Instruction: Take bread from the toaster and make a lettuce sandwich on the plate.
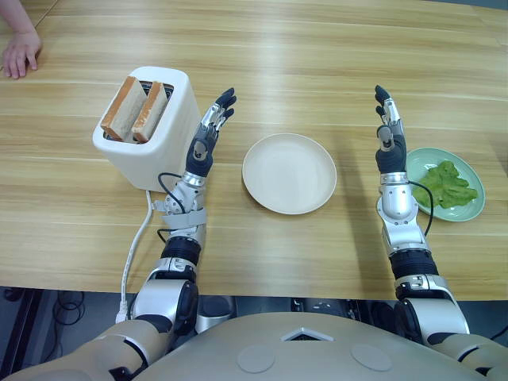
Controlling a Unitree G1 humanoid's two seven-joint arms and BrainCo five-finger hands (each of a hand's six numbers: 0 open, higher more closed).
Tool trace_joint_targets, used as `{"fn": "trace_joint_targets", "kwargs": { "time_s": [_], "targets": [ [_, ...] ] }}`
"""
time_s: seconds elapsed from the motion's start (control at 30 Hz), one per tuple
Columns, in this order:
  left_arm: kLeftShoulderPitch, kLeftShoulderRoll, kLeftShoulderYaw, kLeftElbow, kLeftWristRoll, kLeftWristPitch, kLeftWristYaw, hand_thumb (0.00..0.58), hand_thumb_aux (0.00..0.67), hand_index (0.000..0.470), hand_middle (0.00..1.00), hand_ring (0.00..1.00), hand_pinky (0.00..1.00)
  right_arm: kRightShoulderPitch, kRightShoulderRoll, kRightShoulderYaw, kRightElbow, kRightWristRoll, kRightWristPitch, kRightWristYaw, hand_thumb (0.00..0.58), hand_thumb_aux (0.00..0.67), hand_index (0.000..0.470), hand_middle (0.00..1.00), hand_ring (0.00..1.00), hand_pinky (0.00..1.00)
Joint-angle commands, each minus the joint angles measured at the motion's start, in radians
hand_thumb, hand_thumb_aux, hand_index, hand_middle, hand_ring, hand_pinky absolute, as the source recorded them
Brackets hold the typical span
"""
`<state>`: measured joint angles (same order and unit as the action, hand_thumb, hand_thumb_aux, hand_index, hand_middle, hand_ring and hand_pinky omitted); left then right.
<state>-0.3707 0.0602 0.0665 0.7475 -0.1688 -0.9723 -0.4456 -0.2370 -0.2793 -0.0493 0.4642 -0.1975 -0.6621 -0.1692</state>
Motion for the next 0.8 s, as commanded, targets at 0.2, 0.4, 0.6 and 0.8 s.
{"fn": "trace_joint_targets", "kwargs": {
  "time_s": [0.2, 0.4, 0.6, 0.8],
  "targets": [
    [0.002, 0.002, -0.002, 0.013, -0.012, 0.009, -0.013, 0.0, 0.0, 0.0, 0.0, 0.0, 0.0, 0.006, -0.006, -0.006, 0.011, -0.025, -0.009, -0.011, 0.0, 0.0, 0.0, 0.0, 0.0, 0.0],
    [0.055, 0.017, -0.004, -0.189, -0.247, 0.152, -0.175, 0.0, 0.0, 0.0, 0.0, 0.0, 0.0, 0.008, -0.014, -0.016, 0.01, -0.023, -0.013, -0.016, 0.0, 0.0, 0.0, 0.0, 0.0, 0.0],
    [0.226, 0.128, -0.004, -0.701, -0.578, 0.424, -0.341, 0.0, 0.0, 0.0, 0.0, 0.0, 0.0, 0.01, -0.022, -0.025, 0.008, -0.022, -0.014, -0.019, 0.0, 0.0, 0.0, 0.0, 0.0, 0.0],
    [0.222, 0.252, 0.2, -0.815, -0.503, 0.427, -0.23, 0.0, 0.0, 0.0, 0.0, 0.0, 0.0, 0.018, -0.043, -0.051, -0.017, -0.036, -0.012, -0.038, 0.0, 0.0, 0.0, 0.0, 0.0, 0.0]
  ]
}}
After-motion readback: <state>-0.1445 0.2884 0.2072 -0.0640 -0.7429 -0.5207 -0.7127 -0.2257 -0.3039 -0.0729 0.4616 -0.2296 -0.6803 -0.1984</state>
